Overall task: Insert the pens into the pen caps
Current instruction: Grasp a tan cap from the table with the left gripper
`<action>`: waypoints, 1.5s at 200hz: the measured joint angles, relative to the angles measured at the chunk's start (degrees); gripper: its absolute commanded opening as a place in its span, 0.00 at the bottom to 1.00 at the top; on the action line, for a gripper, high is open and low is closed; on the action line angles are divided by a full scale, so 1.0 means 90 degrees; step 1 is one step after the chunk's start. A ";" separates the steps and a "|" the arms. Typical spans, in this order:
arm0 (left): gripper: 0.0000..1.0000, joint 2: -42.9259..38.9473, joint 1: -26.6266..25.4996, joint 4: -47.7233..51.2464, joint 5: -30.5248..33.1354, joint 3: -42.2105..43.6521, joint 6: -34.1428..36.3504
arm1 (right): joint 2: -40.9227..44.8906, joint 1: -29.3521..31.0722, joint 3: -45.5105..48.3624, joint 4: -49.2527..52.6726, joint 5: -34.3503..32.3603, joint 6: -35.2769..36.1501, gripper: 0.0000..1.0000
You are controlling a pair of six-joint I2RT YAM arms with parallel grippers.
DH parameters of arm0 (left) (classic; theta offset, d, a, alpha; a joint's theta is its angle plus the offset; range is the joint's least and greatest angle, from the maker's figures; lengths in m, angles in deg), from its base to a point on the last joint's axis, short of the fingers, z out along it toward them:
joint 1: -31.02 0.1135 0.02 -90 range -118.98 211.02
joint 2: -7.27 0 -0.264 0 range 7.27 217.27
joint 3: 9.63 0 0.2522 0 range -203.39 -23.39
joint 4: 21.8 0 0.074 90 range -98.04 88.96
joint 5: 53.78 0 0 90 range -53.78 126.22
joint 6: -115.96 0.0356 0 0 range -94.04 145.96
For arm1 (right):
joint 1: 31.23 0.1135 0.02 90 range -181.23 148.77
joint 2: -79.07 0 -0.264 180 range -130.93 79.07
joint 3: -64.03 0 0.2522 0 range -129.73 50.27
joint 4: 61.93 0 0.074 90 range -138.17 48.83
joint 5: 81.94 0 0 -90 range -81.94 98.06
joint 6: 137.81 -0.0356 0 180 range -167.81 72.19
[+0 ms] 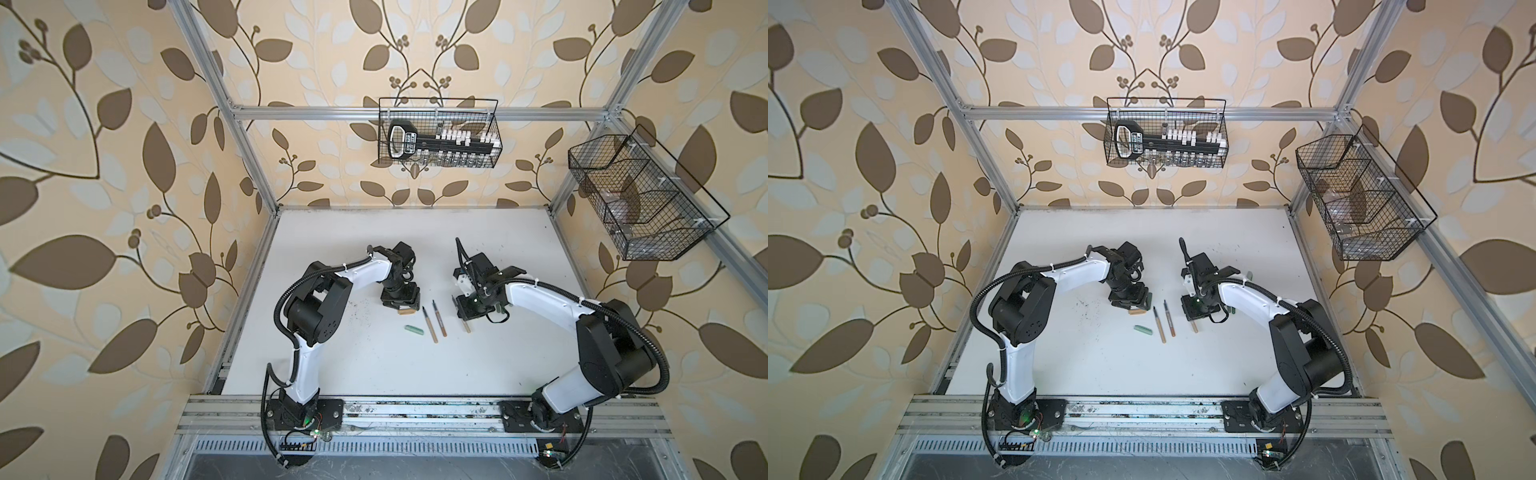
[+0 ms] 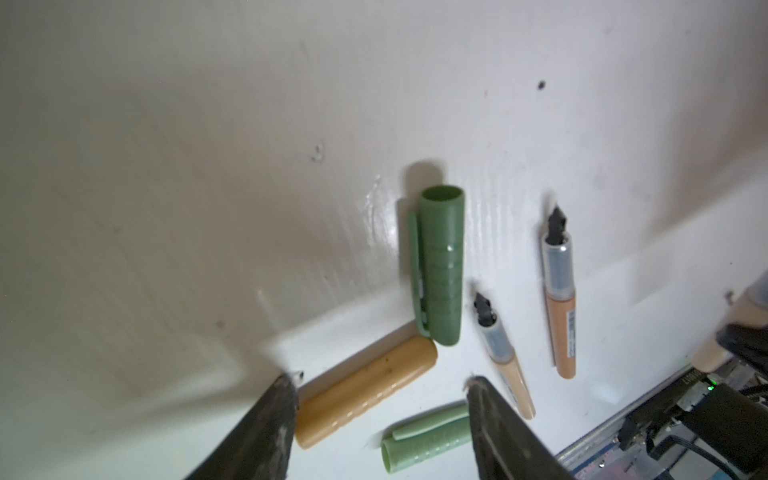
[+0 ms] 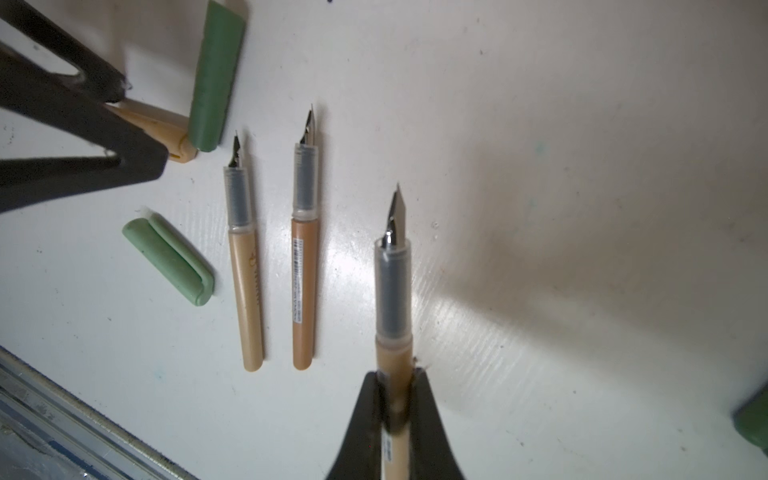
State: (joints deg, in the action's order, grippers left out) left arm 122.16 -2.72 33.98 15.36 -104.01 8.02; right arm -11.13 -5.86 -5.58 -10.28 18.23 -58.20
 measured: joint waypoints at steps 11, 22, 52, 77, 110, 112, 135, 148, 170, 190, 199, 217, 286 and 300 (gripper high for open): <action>0.66 -0.0046 -0.0027 0.0022 0.0005 0.0066 0.0032 | 0.0000 0.0000 0.0000 -0.0002 0.0002 0.0000 0.04; 0.65 -0.0066 -0.0063 0.0078 0.0019 0.0092 0.0085 | 0.0000 0.0000 0.0000 -0.0002 0.0005 0.0002 0.04; 0.56 -0.0066 -0.0180 0.0255 0.0143 0.0085 0.0265 | 0.0000 0.0002 0.0000 -0.0002 0.0024 0.0002 0.04; 0.51 -0.0061 -0.0299 0.0486 0.0359 -0.0007 0.0357 | 0.0000 0.0002 0.0000 -0.0005 0.0039 0.0017 0.04; 0.45 -0.0007 -0.0391 0.0644 0.0678 -0.0255 0.0413 | 0.0000 0.0002 0.0000 -0.0002 0.0039 0.0044 0.04; 0.45 -0.0007 -0.0401 0.0646 0.0695 -0.0262 0.0432 | 0.0000 0.0002 0.0000 -0.0005 0.0039 0.0046 0.04; 0.40 0.0032 -0.0427 0.0651 0.0721 -0.0284 0.0432 | 0.0000 0.0002 0.0000 -0.0002 0.0039 0.0046 0.04; 0.37 0.0080 -0.0427 0.0646 0.0709 -0.0296 0.0432 | 0.0000 0.0002 0.0000 -0.0002 0.0041 0.0046 0.04; 0.36 0.0187 -0.0427 0.0610 0.0678 -0.0299 0.0430 | 0.0000 0.0002 0.0002 -0.0002 0.0039 0.0049 0.04; 0.33 0.0216 -0.0427 0.0554 0.0656 -0.0301 0.0430 | 0.0002 0.0002 0.0012 -0.0007 0.0039 0.0053 0.04; 0.31 0.0219 -0.0425 0.0529 0.0656 -0.0301 0.0432 | 0.0002 0.0002 0.0017 -0.0005 0.0039 0.0068 0.04; 0.27 0.0219 -0.0427 0.0471 0.0651 -0.0289 0.0420 | 0.0002 0.0002 0.0017 -0.0007 0.0039 0.0090 0.04; 0.16 0.0216 -0.0425 0.0306 0.0597 -0.0214 0.0367 | 0.0002 0.0002 0.0017 -0.0007 0.0039 0.0102 0.04; 0.14 0.0185 -0.0425 0.0245 0.0559 -0.0158 0.0345 | 0.0002 0.0002 0.0017 -0.0010 0.0039 0.0117 0.04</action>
State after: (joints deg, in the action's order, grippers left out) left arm 123.82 -6.55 36.19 20.39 -105.43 11.13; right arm -11.10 -5.84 -5.43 -10.37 18.58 -57.15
